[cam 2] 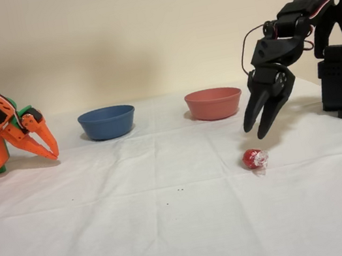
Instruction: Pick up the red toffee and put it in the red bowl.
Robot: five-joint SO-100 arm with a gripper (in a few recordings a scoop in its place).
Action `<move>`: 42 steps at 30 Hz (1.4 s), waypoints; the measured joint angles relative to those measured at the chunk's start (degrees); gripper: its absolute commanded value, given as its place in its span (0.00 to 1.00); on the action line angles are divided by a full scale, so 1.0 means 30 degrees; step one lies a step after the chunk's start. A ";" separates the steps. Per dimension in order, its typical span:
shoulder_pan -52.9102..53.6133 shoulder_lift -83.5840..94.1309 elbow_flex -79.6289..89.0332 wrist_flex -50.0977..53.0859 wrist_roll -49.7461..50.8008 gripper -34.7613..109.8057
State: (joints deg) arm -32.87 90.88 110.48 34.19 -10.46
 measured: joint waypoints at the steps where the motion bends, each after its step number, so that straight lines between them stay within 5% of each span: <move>1: 0.0000 -0.0088 0.0000 -0.0088 0.0059 0.45; 42: -0.0293 -0.3779 -0.0029 -0.2783 -0.0146 0.46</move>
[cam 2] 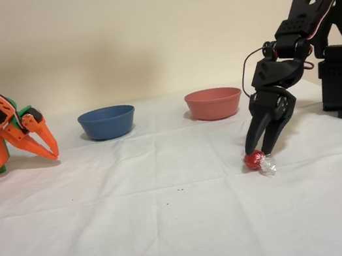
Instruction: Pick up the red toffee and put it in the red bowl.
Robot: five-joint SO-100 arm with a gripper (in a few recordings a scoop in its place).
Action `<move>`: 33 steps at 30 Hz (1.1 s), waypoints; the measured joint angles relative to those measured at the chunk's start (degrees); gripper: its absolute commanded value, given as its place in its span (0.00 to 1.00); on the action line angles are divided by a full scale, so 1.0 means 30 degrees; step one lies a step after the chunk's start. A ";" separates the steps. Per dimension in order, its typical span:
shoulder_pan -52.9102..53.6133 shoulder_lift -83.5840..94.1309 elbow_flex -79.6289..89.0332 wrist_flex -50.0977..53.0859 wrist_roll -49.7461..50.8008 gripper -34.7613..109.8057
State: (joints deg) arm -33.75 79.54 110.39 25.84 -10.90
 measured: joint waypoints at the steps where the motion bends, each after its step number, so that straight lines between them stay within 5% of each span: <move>1: 0.0000 -0.0117 0.0000 -0.0059 0.0000 0.46; 33: 0.0000 -0.1406 -0.1025 -0.1025 -0.0937 0.34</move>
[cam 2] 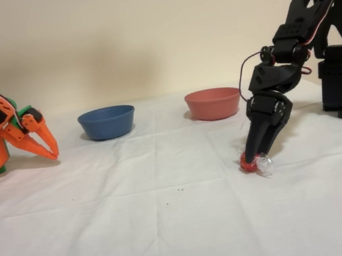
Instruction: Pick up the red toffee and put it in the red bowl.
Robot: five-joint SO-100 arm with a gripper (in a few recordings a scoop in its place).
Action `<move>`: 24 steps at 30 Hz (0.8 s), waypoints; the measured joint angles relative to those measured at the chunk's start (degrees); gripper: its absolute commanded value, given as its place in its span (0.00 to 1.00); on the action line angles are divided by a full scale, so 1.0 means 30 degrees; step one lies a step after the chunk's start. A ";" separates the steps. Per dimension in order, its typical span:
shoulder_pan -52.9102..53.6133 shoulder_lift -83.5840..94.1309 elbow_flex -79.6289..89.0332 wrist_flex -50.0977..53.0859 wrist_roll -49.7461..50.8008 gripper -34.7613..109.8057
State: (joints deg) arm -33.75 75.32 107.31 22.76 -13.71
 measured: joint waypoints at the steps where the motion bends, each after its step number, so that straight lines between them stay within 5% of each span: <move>1: 0.0000 0.0000 0.0000 0.0000 0.0000 0.34; 24: 0.0146 0.0645 0.0967 0.0059 0.0000 0.33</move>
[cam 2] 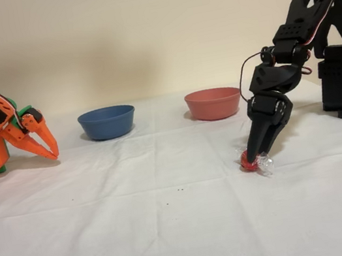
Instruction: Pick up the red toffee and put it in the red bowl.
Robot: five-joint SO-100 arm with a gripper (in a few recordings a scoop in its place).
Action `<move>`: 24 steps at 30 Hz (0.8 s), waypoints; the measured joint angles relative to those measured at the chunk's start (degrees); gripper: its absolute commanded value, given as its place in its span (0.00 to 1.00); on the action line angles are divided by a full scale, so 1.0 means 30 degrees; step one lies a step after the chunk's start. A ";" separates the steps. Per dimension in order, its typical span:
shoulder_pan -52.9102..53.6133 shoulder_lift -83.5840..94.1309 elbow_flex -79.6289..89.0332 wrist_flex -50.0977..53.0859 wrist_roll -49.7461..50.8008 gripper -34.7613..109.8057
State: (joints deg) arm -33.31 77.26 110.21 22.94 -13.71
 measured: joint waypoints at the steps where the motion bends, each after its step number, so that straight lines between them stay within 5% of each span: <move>1: 0.0059 0.0234 0.0205 0.0059 0.0000 0.33; 24: 0.3838 0.7998 0.2197 0.3955 -0.1289 0.33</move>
State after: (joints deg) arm -21.80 101.25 116.81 34.80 -17.58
